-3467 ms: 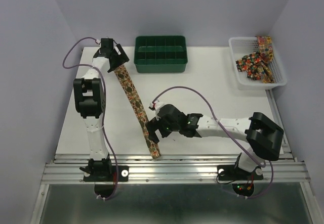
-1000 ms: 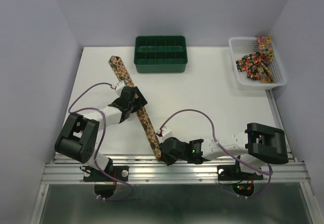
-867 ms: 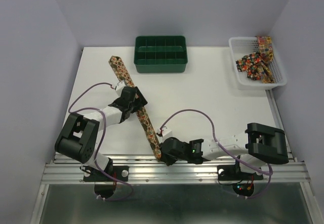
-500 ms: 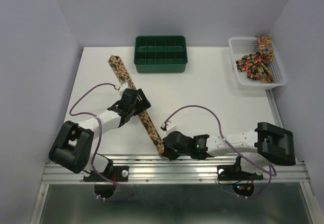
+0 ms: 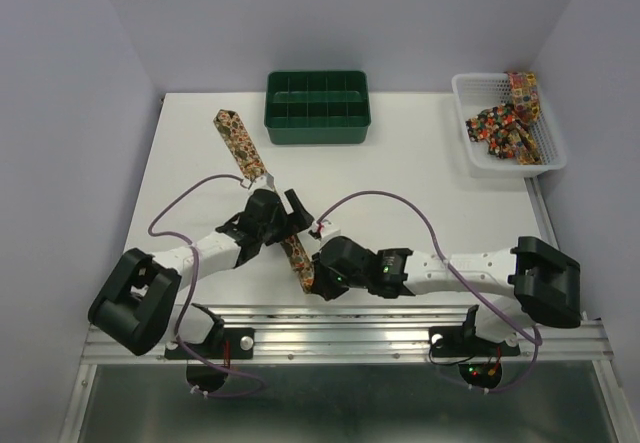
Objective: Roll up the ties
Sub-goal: Roll the tie
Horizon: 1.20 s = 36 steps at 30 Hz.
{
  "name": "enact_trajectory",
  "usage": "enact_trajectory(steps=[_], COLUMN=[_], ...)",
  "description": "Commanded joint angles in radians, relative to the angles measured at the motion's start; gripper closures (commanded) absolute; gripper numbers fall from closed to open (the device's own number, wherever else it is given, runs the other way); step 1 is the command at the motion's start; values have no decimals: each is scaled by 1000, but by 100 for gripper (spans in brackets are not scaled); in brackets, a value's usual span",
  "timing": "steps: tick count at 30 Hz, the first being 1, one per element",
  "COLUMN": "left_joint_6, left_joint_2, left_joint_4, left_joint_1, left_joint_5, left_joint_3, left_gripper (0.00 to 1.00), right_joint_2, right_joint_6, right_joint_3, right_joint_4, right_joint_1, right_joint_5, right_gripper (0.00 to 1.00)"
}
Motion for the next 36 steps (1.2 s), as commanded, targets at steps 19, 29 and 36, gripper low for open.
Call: enact_trajectory(steps=[19,29,36], left_joint_6=[-61,13,59], left_joint_2=[191,283,348], left_joint_4=[142,-80,-79], left_joint_1=[-76,-61,-53], left_joint_5=[62,-190,-173], left_joint_3=[-51,133,165], left_gripper=[1,1,1], right_joint_2=[42,9,32], right_joint_6=[-26,-32,26], right_joint_3=[131,21,-79], right_joint_4=[0,-168,-237], right_joint_1=[-142,-155,-184], right_joint_5=[-77,-135,-28], right_gripper=[97,94,89])
